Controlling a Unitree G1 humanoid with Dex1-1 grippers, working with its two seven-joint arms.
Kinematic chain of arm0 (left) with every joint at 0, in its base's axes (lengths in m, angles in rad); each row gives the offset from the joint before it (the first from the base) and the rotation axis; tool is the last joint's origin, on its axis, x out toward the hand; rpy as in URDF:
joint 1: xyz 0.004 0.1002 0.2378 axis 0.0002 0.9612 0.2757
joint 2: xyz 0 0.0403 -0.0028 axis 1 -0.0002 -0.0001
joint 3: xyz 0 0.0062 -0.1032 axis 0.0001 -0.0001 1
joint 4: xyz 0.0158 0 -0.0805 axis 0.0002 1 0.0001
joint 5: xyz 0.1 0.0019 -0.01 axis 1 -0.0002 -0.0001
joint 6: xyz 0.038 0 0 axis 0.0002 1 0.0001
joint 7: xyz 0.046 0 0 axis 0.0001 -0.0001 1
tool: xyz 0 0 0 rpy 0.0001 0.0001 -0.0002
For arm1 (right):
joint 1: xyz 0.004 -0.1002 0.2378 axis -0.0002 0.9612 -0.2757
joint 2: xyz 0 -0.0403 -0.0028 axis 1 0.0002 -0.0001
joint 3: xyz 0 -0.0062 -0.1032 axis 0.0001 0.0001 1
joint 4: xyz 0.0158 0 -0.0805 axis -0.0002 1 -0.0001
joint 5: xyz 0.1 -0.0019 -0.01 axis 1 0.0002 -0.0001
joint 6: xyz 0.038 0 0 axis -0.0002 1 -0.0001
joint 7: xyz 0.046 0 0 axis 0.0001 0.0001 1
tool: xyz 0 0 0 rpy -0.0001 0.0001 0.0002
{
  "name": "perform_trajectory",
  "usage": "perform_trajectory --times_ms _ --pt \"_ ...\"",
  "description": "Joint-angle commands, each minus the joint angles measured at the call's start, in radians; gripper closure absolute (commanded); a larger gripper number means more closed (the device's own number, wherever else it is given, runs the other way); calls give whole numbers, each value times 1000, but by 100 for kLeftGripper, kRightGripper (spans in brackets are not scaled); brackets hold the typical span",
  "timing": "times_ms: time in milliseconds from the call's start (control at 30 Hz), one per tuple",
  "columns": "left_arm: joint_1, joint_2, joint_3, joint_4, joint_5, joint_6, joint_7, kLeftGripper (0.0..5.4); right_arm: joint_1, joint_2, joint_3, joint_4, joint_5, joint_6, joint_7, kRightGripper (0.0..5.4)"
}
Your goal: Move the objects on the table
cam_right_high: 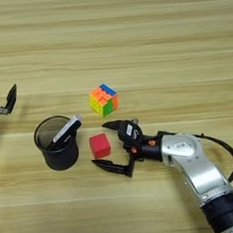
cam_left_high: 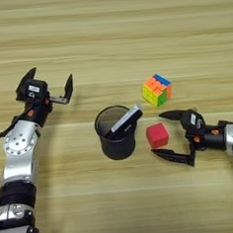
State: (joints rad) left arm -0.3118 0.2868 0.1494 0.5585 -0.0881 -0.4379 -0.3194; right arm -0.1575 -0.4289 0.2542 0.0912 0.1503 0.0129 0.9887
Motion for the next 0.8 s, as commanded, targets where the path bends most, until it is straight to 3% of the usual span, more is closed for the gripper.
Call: perform_trajectory --times_ms 33,667,800 --pt "0 2 -6 -16 -3 2 -5 0 -44 7 24 53 -40 -16 -10 3" --pt "-1 -3 -12 -14 2 3 5 0 -79 26 38 130 -57 -49 2 210" --pt "-3 -2 -12 -10 3 1 6 0 -87 31 34 136 -58 -54 -4 229"
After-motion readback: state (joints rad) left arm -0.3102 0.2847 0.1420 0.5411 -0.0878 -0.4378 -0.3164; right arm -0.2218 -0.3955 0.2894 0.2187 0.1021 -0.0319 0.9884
